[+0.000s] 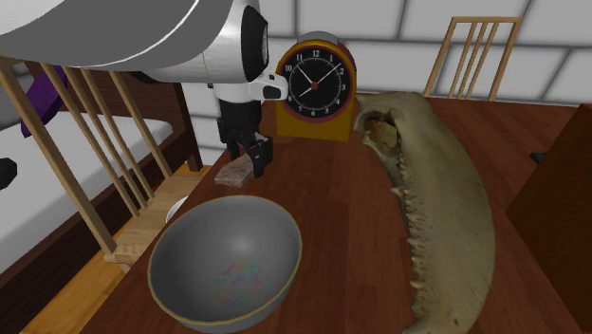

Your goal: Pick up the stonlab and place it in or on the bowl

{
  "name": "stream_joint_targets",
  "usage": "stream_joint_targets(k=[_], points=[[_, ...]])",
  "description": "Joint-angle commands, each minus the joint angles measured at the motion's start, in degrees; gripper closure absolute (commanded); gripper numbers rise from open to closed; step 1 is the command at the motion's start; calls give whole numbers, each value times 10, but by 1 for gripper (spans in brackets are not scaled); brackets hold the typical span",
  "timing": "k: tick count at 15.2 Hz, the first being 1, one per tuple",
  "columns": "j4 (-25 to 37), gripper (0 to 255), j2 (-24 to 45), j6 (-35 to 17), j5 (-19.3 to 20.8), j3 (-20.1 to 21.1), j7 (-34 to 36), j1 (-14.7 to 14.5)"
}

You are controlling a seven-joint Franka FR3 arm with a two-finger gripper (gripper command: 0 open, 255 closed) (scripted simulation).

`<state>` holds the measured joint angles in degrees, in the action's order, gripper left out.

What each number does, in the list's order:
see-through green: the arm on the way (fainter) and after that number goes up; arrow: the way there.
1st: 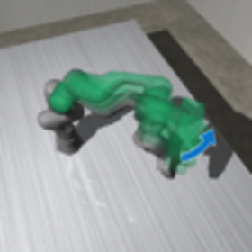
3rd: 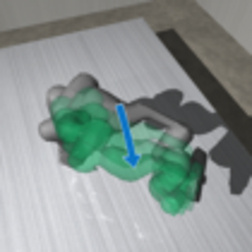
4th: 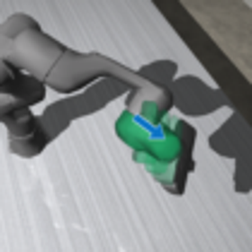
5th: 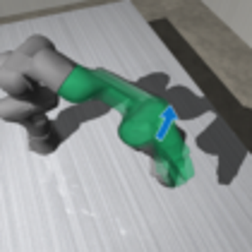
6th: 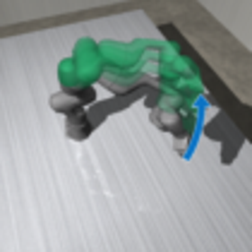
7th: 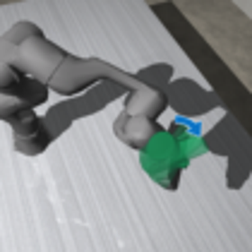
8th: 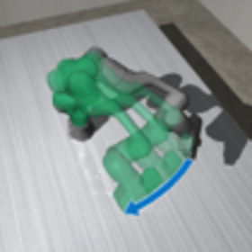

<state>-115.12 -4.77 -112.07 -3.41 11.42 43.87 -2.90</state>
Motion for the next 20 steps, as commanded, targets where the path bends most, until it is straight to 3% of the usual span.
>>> stream_joint_targets(k=[1,20], points=[[14,255,-2,16,0,0,0,0],[162,255,0,162,2,-2,6,2]])
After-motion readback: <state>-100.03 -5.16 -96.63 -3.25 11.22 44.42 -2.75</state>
